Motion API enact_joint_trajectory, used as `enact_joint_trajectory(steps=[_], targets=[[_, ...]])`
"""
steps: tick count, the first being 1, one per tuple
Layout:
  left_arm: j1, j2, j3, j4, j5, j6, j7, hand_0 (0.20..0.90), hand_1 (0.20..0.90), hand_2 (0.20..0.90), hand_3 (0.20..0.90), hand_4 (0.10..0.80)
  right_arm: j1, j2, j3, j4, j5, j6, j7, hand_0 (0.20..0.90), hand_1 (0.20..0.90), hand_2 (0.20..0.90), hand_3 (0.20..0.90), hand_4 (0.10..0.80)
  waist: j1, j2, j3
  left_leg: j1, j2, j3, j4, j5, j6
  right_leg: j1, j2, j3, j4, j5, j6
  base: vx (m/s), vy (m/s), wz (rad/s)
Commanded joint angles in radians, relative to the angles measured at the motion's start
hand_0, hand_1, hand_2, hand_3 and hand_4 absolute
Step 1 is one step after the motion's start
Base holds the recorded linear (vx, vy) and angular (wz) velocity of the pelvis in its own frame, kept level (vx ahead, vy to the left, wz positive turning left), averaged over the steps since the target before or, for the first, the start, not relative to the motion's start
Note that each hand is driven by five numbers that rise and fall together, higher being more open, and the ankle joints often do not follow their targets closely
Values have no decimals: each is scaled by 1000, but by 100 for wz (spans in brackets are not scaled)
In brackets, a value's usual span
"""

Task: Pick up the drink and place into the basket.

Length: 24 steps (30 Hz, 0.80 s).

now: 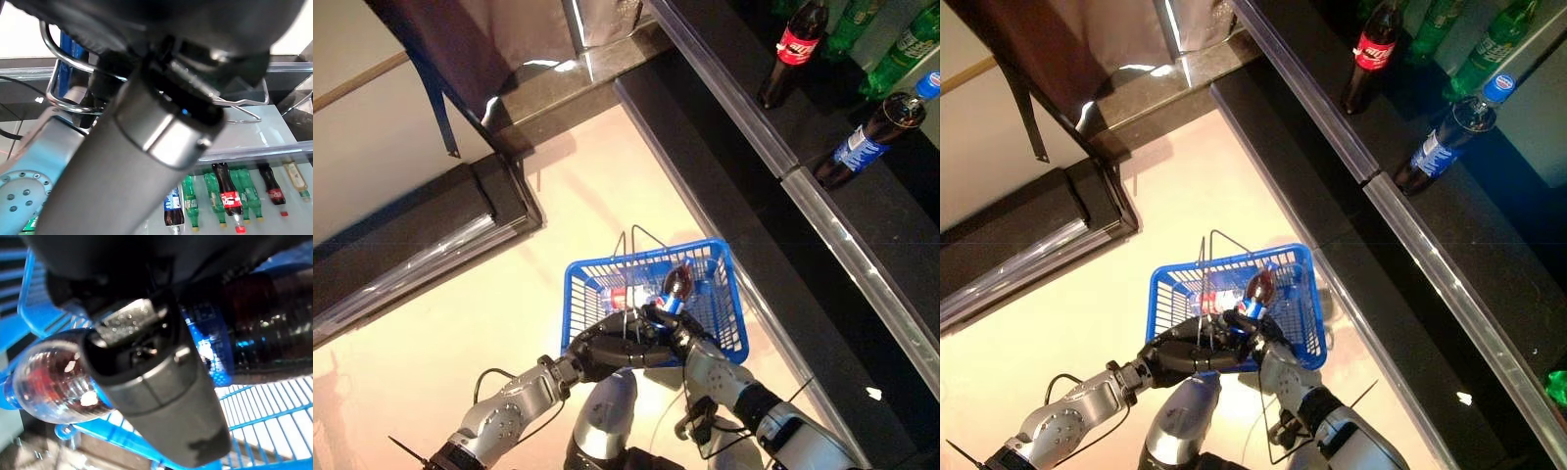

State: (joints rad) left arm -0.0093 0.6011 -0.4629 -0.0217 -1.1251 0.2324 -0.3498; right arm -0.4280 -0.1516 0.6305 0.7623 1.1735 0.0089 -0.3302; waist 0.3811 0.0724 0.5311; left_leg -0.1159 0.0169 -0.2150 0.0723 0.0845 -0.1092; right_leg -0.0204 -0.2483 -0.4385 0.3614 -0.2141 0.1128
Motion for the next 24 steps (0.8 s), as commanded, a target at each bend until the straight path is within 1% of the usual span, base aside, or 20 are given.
enact_joint_trajectory(steps=[1, 3, 6, 8, 11, 18, 20, 24], targets=[[-61, -104, -60, -398, -96, -131, -276, 300, 300, 300, 200, 100, -47, 133, -11, -77, 88, -121, 110, 300, 300, 300, 200, 100, -19, 47, -115, -42, -55, 7, 30, -5, 70, -12, 49, -28, -66, 130, -56, 0, 0, 0], [-59, -106, -62, -401, -94, -136, -273, 300, 300, 300, 200, 100, -41, 138, -8, -84, 94, -121, 113, 300, 300, 300, 200, 100, -21, 48, -114, -43, -56, 8, 28, -5, 71, -15, 50, -25, -68, 131, -55, 0, 0, 0], [-51, -117, -72, -403, -78, -162, -269, 300, 300, 300, 200, 100, -19, 146, 24, -125, 112, -85, 111, 300, 300, 300, 200, 100, -31, 49, -110, -44, -54, 15, 19, -2, 72, -26, 53, -11, -74, 137, -52, -23, 20, -2], [-50, -119, -77, -403, -73, -175, -267, 300, 300, 300, 200, 100, -8, 150, 39, -137, 134, -64, 132, 300, 300, 300, 200, 100, -37, 51, -106, -45, -54, 21, 16, -1, 74, -32, 53, -5, -77, 140, -51, -29, 24, -4], [-51, -117, -79, -402, -72, -190, -269, 300, 300, 300, 200, 100, -6, 147, 46, -138, 135, -51, 111, 300, 300, 300, 200, 100, -39, 53, -106, -50, -58, 23, 16, 2, 76, -39, 52, 0, -78, 144, -50, -6, 15, -3], [-65, -107, -82, -408, -88, -176, -268, 300, 300, 300, 200, 100, -62, 141, -3, -65, 194, -17, 86, 300, 300, 300, 200, 100, -26, 56, -101, -60, -63, 19, 30, 0, 80, -48, 40, -13, -57, 142, -51, 0, 0, 0], [-76, -104, -82, -405, -96, -165, -273, 300, 300, 300, 200, 100, -103, 137, -35, -19, 217, 24, 56, 300, 300, 300, 200, 100, -20, 54, -98, -60, -64, 16, 36, -1, 80, -46, 37, -17, -53, 143, -52, 43, -18, 2], [-105, -108, -95, -403, -96, -135, -263, 300, 300, 300, 200, 100, -179, 138, -100, 100, 284, 73, 19, 300, 300, 300, 200, 100, -5, 51, -93, -59, -67, 6, 50, -6, 82, -41, 30, -27, -40, 144, -51, 63, -46, 6]])
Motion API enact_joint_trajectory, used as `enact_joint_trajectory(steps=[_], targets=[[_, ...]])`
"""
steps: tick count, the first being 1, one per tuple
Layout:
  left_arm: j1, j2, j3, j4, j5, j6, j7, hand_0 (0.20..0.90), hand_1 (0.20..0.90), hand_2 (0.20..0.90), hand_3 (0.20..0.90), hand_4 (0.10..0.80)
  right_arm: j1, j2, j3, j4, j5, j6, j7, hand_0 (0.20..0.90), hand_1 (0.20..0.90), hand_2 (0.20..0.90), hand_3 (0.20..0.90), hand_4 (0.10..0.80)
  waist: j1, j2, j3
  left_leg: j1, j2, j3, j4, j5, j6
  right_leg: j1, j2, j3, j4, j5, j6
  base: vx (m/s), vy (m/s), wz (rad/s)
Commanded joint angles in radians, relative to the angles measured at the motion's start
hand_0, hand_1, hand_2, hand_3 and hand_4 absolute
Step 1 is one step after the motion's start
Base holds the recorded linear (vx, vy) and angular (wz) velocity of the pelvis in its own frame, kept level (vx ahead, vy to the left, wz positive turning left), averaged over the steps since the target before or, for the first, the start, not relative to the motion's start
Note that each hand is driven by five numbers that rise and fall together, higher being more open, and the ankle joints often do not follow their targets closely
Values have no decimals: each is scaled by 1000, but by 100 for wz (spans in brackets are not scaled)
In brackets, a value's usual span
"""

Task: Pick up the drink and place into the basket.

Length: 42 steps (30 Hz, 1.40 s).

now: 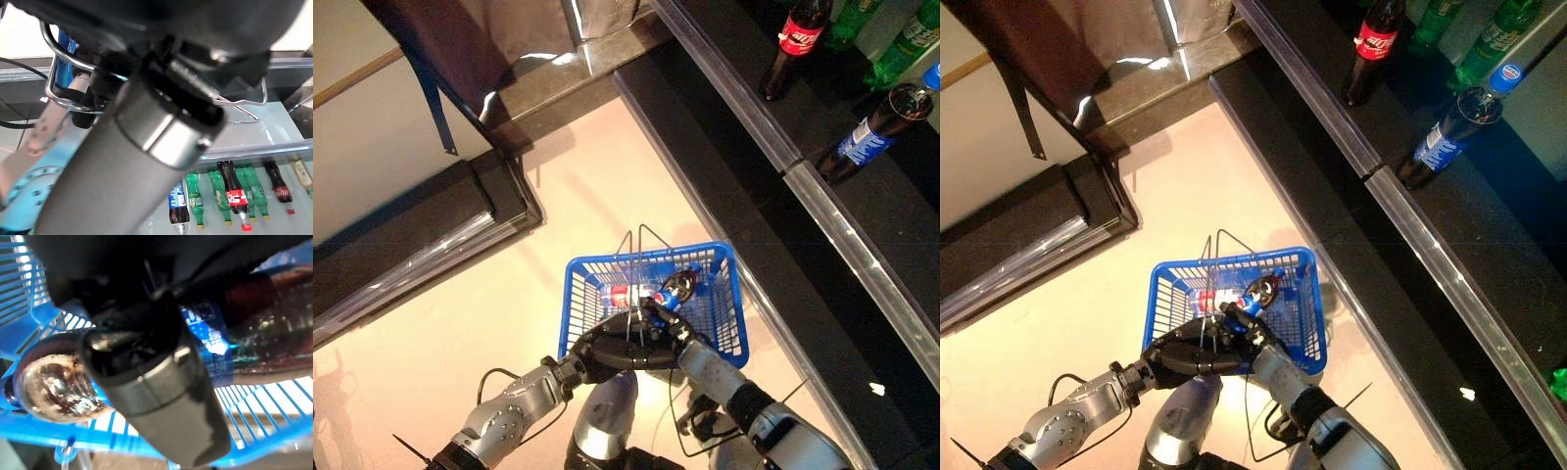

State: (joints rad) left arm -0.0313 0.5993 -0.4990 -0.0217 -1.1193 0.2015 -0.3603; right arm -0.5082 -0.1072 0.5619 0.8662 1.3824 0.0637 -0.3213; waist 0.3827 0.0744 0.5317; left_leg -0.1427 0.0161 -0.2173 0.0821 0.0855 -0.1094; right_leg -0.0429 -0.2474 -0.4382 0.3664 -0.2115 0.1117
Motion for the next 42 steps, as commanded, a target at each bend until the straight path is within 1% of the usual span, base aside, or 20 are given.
enact_joint_trajectory(steps=[1, 2, 3, 5, 6, 7, 8, 9, 10, 11, 18, 25, 27, 30, 34, 37, 38, 39, 40, 42], targets=[[-91, -103, -58, -402, -106, -99, -250, 300, 300, 300, 200, 100, -118, 91, -51, 27, 82, 29, 13, 300, 300, 300, 200, 100, -3, 48, -93, -31, -66, 6, 43, -9, 83, -18, 29, -28, -42, 141, -50, 66, -43, 18], [-98, -105, -60, -406, -106, -91, -241, 300, 300, 300, 200, 100, -144, 86, -71, 61, 96, 41, 8, 300, 300, 300, 200, 100, 1, 47, -92, -30, -67, 4, 46, -11, 84, -16, 28, -29, -40, 142, -49, 67, -33, 15], [-111, -102, -60, -405, -113, -84, -232, 300, 300, 300, 200, 100, -175, 72, -100, 109, 127, 72, 42, 300, 300, 300, 200, 100, 4, 46, -92, -29, -66, 6, 47, -11, 86, -15, 26, -31, -37, 143, -48, 59, -20, 10], [-115, -102, -60, -404, -115, -82, -230, 300, 300, 300, 200, 100, -184, 68, -110, 122, 139, 80, 47, 309, 309, 309, 211, 111, 5, 46, -91, -28, -66, 7, 48, -11, 86, -14, 25, -32, -36, 143, -48, 19, -3, 1], [-125, -102, -50, -403, -125, -66, -225, 300, 300, 300, 200, 100, -197, 52, -143, 157, 162, 94, 64, 401, 401, 401, 318, 218, 8, 49, -90, -30, -67, 10, 50, -13, 89, -16, 19, -35, -28, 144, -44, 0, 0, 0], [-125, -102, -50, -403, -125, -65, -225, 300, 300, 300, 200, 100, -198, 52, -144, 158, 162, 94, 64, 389, 389, 389, 304, 204, 9, 49, -89, -30, -67, 10, 50, -13, 89, -16, 19, -34, -28, 144, -44, 33, -10, 6], [-129, -98, -40, -407, -132, -52, -225, 300, 300, 300, 200, 100, -198, 43, -163, 176, 175, 88, 78, 406, 406, 406, 324, 224, 11, 50, -89, -31, -66, 9, 50, -13, 91, -20, 14, -36, -22, 145, -40, 23, -11, 9], [-129, -96, -34, -411, -135, -44, -223, 300, 300, 300, 200, 100, -199, 35, -176, 184, 175, 96, 90, 618, 618, 618, 571, 471, 11, 50, -88, -31, -66, 10, 50, -14, 92, -20, 12, -36, -21, 145, -39, 29, -10, 12], [-125, -93, -26, -417, -140, -36, -223, 300, 300, 300, 200, 100, -199, 26, -180, 184, 175, 101, 96, 794, 794, 794, 776, 676, 11, 48, -88, -31, -65, 13, 49, -15, 93, -20, 11, -35, -22, 145, -37, 14, -2, 8], [-124, -85, -15, -428, -151, -28, -220, 300, 300, 300, 200, 100, -196, 15, -189, 191, 162, 104, 105, 900, 900, 900, 900, 800, 10, 48, -87, -34, -65, 16, 48, -14, 95, -24, 10, -32, -22, 147, -35, 3, 3, 4], [-118, -73, 14, -448, -169, -27, -215, 300, 300, 300, 200, 100, -197, -32, -204, 220, 162, 156, 167, 900, 900, 900, 900, 800, 2, 50, -77, -43, -64, 34, 39, -14, 101, -41, 5, -19, -30, 154, -27, 0, 0, 0], [-95, -63, 34, -448, -182, -9, -222, 300, 300, 300, 200, 100, -185, -52, -204, 233, 128, 186, 245, 900, 900, 900, 900, 800, 1, 48, -80, -37, -60, 51, 24, -12, 106, -45, 0, -15, -40, 164, -17, 0, 0, 0], [-89, -68, 39, -440, -189, 12, -189, 300, 300, 300, 200, 100, -179, -56, -198, 227, 109, 185, 264, 900, 900, 900, 900, 800, 0, 46, -83, -32, -58, 57, 17, -10, 106, -41, -1, -14, -47, 168, -14, 0, 0, 0], [-73, -69, 49, -417, -192, 18, -172, 300, 300, 300, 200, 100, -159, -67, -188, 198, 96, 171, 275, 900, 900, 900, 900, 800, -6, 40, -87, -30, -56, 62, 11, -9, 106, -41, 2, -9, -59, 173, -10, 0, 0, 0], [-56, -66, 46, -399, -165, 3, -173, 300, 300, 300, 200, 100, -127, -75, -183, 160, 87, 137, 282, 900, 900, 900, 900, 800, -12, 35, -90, -29, -53, 69, 7, -10, 106, -40, 1, -7, -70, 178, -6, -16, -2, -2], [-28, -59, 52, -385, -131, -16, -178, 300, 300, 300, 200, 100, -87, -89, -180, 110, 78, 122, 311, 900, 900, 900, 900, 800, -19, 26, -96, -17, -46, 72, -8, -10, 105, -33, 7, -2, -85, 183, -2, 0, 0, 0], [-10, -60, 56, -377, -129, -26, -168, 300, 300, 300, 200, 100, -45, -89, -159, 15, 88, 104, 293, 900, 900, 900, 900, 800, -28, 19, -100, -9, -41, 79, -19, -8, 103, -28, 12, 3, -101, 187, 1, -20, -16, -3], [-4, -61, 58, -377, -129, -28, -168, 300, 300, 300, 200, 100, -32, -89, -153, -12, 82, 98, 300, 900, 900, 900, 900, 800, -31, 17, -101, -7, -39, 81, -23, -7, 102, -26, 13, 4, -106, 189, 2, -29, -16, -6], [8, -66, 61, -375, -118, -40, -171, 300, 300, 300, 200, 100, -1, -90, -134, -81, 82, 87, 285, 900, 900, 900, 900, 800, -37, 11, -102, -5, -37, 85, -28, -8, 102, -25, 15, 7, -113, 190, 4, -34, -17, -8], [43, -73, 68, -369, -87, -75, -178, 300, 300, 300, 200, 100, 92, -96, -86, -252, 69, 47, 260, 900, 900, 900, 900, 800, -53, -2, -108, 3, -28, 96, -44, -5, 99, -20, 22, 14, -133, 196, 9, -42, -26, -18]])
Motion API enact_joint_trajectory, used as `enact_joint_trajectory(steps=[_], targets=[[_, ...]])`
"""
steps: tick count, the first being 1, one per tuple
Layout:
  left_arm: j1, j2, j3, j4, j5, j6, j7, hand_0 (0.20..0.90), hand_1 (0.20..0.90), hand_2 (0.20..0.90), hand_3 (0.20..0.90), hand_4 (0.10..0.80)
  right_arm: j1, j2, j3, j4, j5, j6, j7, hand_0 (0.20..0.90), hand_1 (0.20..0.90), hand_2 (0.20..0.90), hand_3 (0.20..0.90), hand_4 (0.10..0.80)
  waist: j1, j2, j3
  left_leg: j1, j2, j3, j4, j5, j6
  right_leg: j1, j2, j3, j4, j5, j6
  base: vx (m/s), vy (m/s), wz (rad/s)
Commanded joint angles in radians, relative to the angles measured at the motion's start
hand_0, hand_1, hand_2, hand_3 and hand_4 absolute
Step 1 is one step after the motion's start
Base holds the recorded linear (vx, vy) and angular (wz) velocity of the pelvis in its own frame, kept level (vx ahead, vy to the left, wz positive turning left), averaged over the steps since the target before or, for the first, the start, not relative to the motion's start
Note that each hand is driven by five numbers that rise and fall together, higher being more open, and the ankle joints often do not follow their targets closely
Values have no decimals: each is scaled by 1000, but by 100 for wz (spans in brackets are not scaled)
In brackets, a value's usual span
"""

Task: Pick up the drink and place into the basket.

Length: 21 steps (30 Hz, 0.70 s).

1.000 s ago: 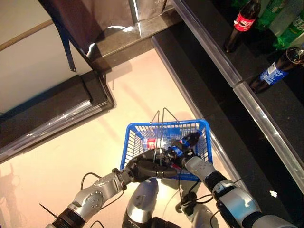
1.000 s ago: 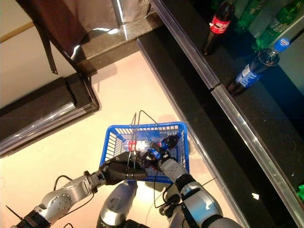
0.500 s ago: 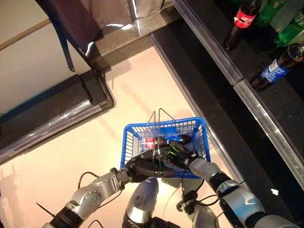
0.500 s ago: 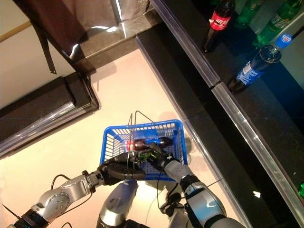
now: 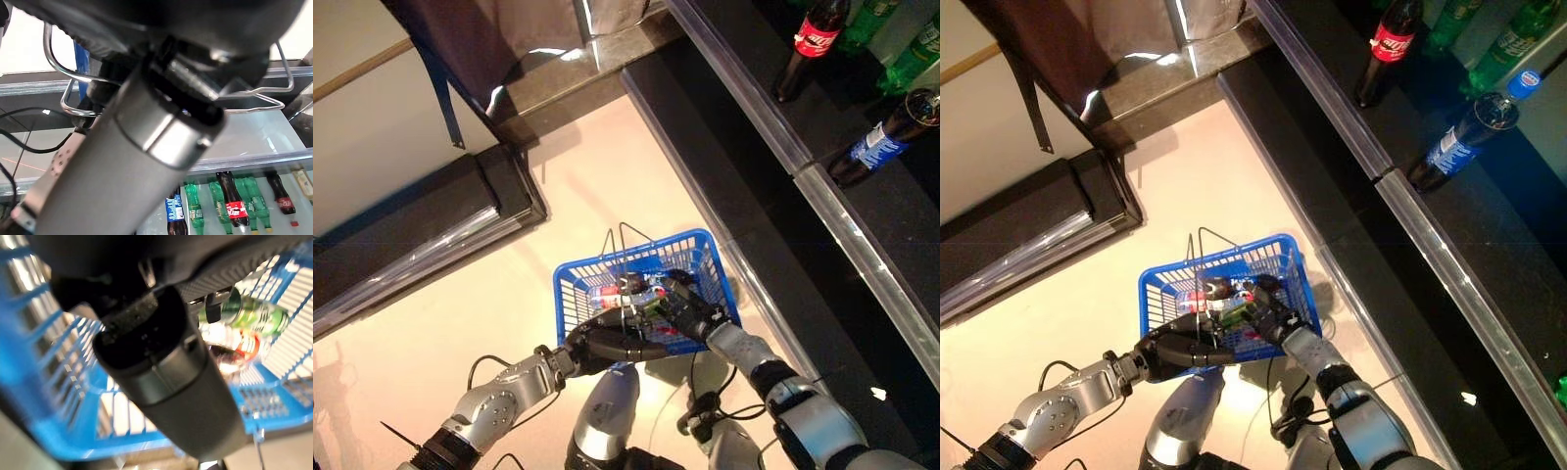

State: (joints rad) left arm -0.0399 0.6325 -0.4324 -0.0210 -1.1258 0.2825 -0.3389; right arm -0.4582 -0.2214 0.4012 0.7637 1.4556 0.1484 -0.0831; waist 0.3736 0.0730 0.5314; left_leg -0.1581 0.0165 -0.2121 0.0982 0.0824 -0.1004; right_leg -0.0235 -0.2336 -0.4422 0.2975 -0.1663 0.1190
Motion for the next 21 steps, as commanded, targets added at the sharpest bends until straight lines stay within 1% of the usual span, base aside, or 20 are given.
enact_joint_trajectory(steps=[1, 3, 4, 7, 9, 11, 12, 13, 14, 15, 17, 19, 20, 21], targets=[[63, -107, 3, -366, -69, -171, -202, 300, 300, 300, 200, 100, 70, 17, 92, -204, -13, -48, 12, 900, 900, 900, 900, 800, -49, -5, -110, 22, -25, 95, -66, -1, 89, -38, 10, 21, -69, 153, 4, -33, -30, -25], [100, -115, 6, -348, -3, -245, -198, 300, 300, 300, 200, 100, 173, 3, 123, -357, -36, -60, 21, 900, 900, 900, 900, 800, -72, -23, -123, 38, -12, 112, -86, 2, 86, -33, 18, 36, -87, 157, 11, -21, -30, -16], [109, -114, 6, -340, 12, -266, -189, 300, 300, 300, 200, 100, 207, -5, 128, -402, -33, -59, 34, 900, 900, 900, 900, 800, -80, -31, -130, 44, -7, 119, -93, 3, 84, -30, 23, 41, -93, 159, 14, -12, -37, -13], [136, -104, 9, -310, 68, -347, -131, 300, 300, 300, 200, 100, 304, -48, 136, -540, -63, -72, 85, 900, 900, 900, 900, 800, -107, -52, -157, 64, 10, 140, -110, 6, 79, -17, 37, 59, -114, 161, 18, -2, -53, -32], [158, -105, 9, -277, 123, -419, -78, 300, 300, 300, 200, 100, 381, -87, 147, -644, -88, -76, 114, 900, 900, 900, 900, 800, -130, -68, -183, 78, 23, 158, -122, 8, 73, -8, 45, 75, -127, 162, 22, 12, -50, -24], [179, -113, 15, -248, 142, -452, -38, 300, 300, 300, 200, 100, 438, -115, 144, -706, -113, -66, 150, 900, 900, 900, 900, 800, -150, -79, -210, 87, 32, 172, -132, 11, 70, 0, 51, 87, -145, 166, 24, 13, -47, -32], [195, -120, 29, -216, 153, -473, 9, 300, 300, 300, 200, 100, 475, -129, 130, -737, -143, -52, 187, 900, 900, 900, 900, 800, -168, -90, -232, 101, 40, 186, -145, 13, 66, 11, 55, 99, -160, 169, 27, 14, -45, -41], [201, -124, 32, -204, 147, -476, 19, 300, 300, 300, 200, 100, 487, -134, 130, -746, -153, -52, 195, 900, 900, 900, 900, 800, -171, -93, -239, 106, 43, 191, -150, 14, 64, 15, 56, 103, -165, 171, 28, 21, -61, -39], [222, -140, 45, -166, 158, -486, 70, 300, 300, 300, 200, 100, 518, -146, 121, -764, -178, -44, 219, 900, 900, 900, 900, 800, -185, -100, -258, 119, 51, 203, -161, 17, 59, 25, 58, 113, -176, 173, 30, 41, -44, -31], [239, -152, 57, -129, 178, -507, 93, 300, 300, 300, 200, 100, 548, -155, 112, -781, -196, -30, 240, 900, 900, 900, 900, 800, -195, -106, -276, 131, 56, 213, -169, 17, 57, 36, 59, 120, -189, 174, 31, 52, -48, -37], [263, -165, 67, -95, 195, -522, 128, 300, 300, 300, 200, 100, 581, -163, 104, -793, -220, -24, 266, 900, 900, 900, 900, 800, -205, -112, -298, 142, 62, 224, -177, 17, 53, 48, 62, 129, -206, 177, 33, 48, -36, -38], [306, -190, 103, -12, 247, -547, 193, 300, 300, 300, 200, 100, 635, -177, 72, -813, -254, -18, 308, 900, 900, 900, 900, 800, -226, -123, -340, 160, 71, 247, -185, 13, 46, 72, 64, 145, -237, 184, 36, 43, -44, -23], [312, -194, 107, 0, 252, -549, 197, 300, 300, 300, 200, 100, 641, -178, 68, -813, -255, -16, 315, 900, 900, 900, 900, 800, -228, -124, -345, 162, 73, 250, -185, 12, 45, 75, 64, 147, -242, 185, 36, 22, -41, -24], [330, -211, 131, 65, 267, -555, 244, 300, 300, 300, 200, 100, 662, -176, 47, -807, -269, -27, 346, 900, 900, 900, 900, 800, -243, -129, -366, 171, 80, 270, -185, 9, 39, 89, 63, 158, -258, 190, 38, 11, -28, -24]])
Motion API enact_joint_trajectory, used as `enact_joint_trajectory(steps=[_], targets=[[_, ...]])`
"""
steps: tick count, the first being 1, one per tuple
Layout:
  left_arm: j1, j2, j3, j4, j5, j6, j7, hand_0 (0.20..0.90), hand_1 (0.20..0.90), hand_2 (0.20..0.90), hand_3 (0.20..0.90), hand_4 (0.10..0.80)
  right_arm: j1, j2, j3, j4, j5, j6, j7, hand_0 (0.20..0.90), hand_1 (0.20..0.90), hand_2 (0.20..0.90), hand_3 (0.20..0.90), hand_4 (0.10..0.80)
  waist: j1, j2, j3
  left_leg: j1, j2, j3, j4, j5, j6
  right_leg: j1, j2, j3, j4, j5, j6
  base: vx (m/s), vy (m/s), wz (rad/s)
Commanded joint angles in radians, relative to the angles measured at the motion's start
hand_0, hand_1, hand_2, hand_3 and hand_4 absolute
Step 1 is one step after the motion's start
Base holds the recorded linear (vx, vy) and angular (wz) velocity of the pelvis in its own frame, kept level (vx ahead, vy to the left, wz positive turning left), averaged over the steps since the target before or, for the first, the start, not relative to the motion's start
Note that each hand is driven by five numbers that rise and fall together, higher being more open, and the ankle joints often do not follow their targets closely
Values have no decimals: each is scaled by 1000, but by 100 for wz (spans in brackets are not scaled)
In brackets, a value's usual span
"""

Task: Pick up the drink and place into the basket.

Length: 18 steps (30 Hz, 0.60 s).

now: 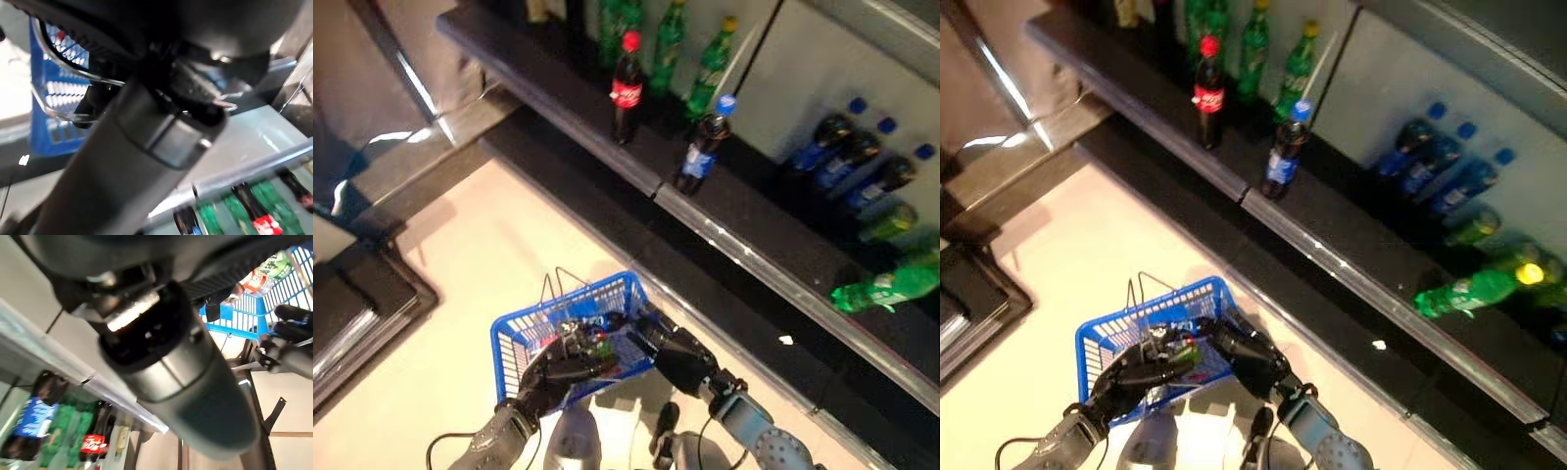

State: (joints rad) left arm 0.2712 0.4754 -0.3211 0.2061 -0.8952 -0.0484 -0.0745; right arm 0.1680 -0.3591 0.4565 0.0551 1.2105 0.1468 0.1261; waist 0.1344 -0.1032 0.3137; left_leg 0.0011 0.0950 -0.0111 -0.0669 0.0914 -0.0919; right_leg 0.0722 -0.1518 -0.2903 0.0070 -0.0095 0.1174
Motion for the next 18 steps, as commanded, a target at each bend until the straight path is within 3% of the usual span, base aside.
enact_joint_trajectory(steps=[1, 4, 6, 11, 15, 18], targets=[[20, -62, 32, -126, 47, -221, -8, 300, 300, 300, 200, 100, 45, -34, -16, -88, -37, -44, 144, 900, 900, 900, 900, 800, -10, 45, -159, 15, 4, 78, -20, -3, 29, 0, -19, 11, 25, 34, 40, 10, -27, -26], [31, -85, 65, -8, 41, -219, 22, 300, 300, 300, 200, 100, 73, -20, -47, -60, -81, -73, 146, 900, 900, 900, 900, 800, -32, 41, -182, 29, 11, 106, -20, -6, 24, 11, -23, 30, 12, 43, 43, 17, -2, -19], [28, -117, 112, 140, 52, -207, 39, 300, 300, 300, 200, 100, 109, -15, -84, 3, -202, -120, 115, 900, 900, 900, 900, 800, -63, 38, -208, 49, 13, 141, -20, -18, 23, 17, -32, 53, 7, 55, 51, 42, 40, -30], [-16, -174, 185, 399, 70, -191, 63, 300, 300, 300, 200, 100, 131, 28, -147, 177, -237, -125, 106, 900, 900, 900, 900, 800, -107, 38, -232, 83, 9, 191, -20, -39, 29, 18, -53, 83, 9, 77, 64, 35, 37, -37], [-70, -206, 239, 573, 81, -175, 100, 300, 300, 300, 200, 100, 102, 62, -174, 382, -396, -182, 47, 900, 900, 900, 900, 800, -121, 39, -244, 107, 6, 234, -20, -51, 31, 17, -78, 75, 11, 94, 77, 22, 15, -34], [-109, -227, 260, 683, 97, -184, 129, 300, 300, 300, 200, 100, 54, 99, -194, 558, -450, -174, 3, 900, 900, 900, 900, 800, -116, 45, -251, 117, 10, 261, -20, -53, 27, 24, -93, 46, -7, 103, 82, 1, -20, -46]])
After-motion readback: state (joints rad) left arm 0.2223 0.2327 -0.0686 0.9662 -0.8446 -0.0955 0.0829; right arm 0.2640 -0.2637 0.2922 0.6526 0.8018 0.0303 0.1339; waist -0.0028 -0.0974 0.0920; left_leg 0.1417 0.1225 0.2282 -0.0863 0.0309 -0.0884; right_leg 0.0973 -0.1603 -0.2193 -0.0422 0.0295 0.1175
